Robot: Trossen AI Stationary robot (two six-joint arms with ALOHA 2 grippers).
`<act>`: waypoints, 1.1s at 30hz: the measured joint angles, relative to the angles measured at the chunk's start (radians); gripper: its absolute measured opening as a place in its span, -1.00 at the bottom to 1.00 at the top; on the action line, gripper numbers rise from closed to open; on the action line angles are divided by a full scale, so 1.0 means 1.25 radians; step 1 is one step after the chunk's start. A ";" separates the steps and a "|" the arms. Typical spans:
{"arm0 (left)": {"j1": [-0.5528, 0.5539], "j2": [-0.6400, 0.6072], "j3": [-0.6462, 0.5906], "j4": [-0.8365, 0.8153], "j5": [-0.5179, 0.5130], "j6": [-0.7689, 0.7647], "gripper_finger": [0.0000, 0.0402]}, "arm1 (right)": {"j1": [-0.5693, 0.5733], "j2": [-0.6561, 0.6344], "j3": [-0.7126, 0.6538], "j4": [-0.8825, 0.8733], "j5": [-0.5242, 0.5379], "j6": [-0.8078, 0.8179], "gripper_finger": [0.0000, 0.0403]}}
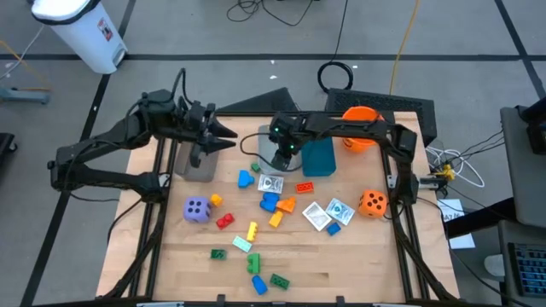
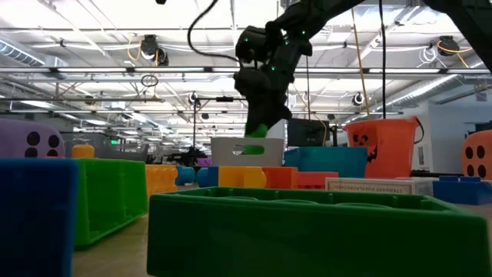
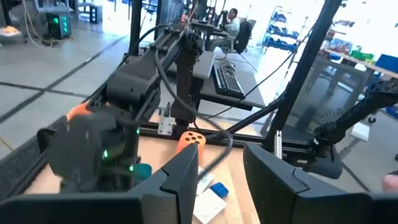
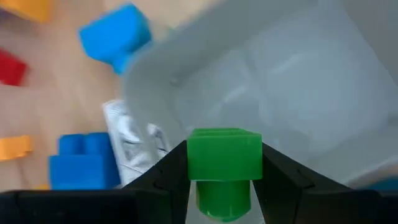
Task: Pick & Place Toys
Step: Put the green game piece into the gray bin
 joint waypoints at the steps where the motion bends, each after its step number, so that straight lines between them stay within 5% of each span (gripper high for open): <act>1: 0.000 0.001 0.000 0.000 0.000 0.006 -0.34 | 0.000 0.005 0.000 0.004 0.002 0.002 -0.34; 33: 0.000 0.049 0.000 -0.002 -0.002 0.033 -0.34 | 0.011 0.005 0.000 -0.046 0.022 -0.032 -0.34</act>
